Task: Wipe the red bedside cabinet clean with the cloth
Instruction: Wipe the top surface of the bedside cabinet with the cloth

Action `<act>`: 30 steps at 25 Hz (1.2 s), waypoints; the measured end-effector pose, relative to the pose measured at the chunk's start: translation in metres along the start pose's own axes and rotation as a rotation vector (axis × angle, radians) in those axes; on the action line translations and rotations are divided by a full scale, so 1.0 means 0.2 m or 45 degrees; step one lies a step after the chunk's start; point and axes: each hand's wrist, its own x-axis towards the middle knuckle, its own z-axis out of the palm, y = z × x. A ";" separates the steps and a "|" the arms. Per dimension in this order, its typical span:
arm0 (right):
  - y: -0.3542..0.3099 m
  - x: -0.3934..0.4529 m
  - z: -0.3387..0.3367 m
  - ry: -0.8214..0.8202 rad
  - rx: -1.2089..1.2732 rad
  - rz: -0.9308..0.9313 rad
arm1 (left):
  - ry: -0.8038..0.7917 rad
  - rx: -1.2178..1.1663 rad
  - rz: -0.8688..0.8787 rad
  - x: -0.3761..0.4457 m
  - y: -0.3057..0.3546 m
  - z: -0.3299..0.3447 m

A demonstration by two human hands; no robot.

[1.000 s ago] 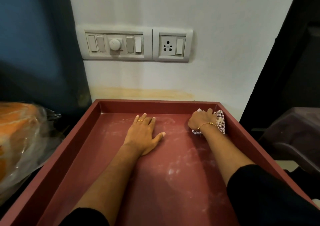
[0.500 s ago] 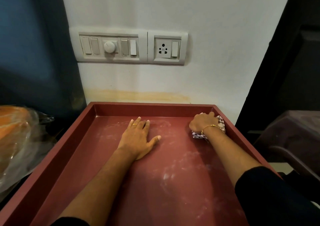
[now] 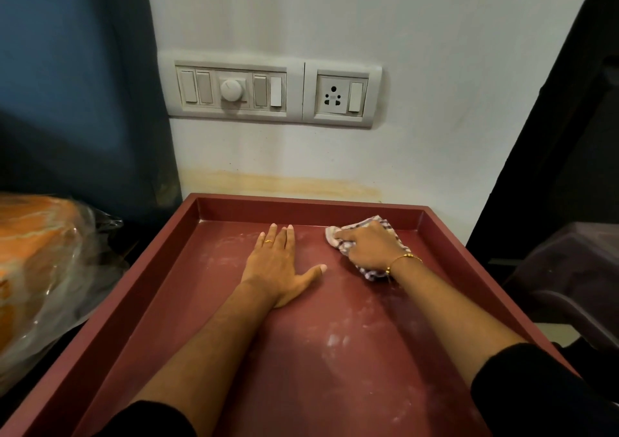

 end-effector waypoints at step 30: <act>-0.67 0.18 0.08 0.046 -0.072 -0.086 | -0.206 0.117 -0.037 -0.19 -0.62 -0.32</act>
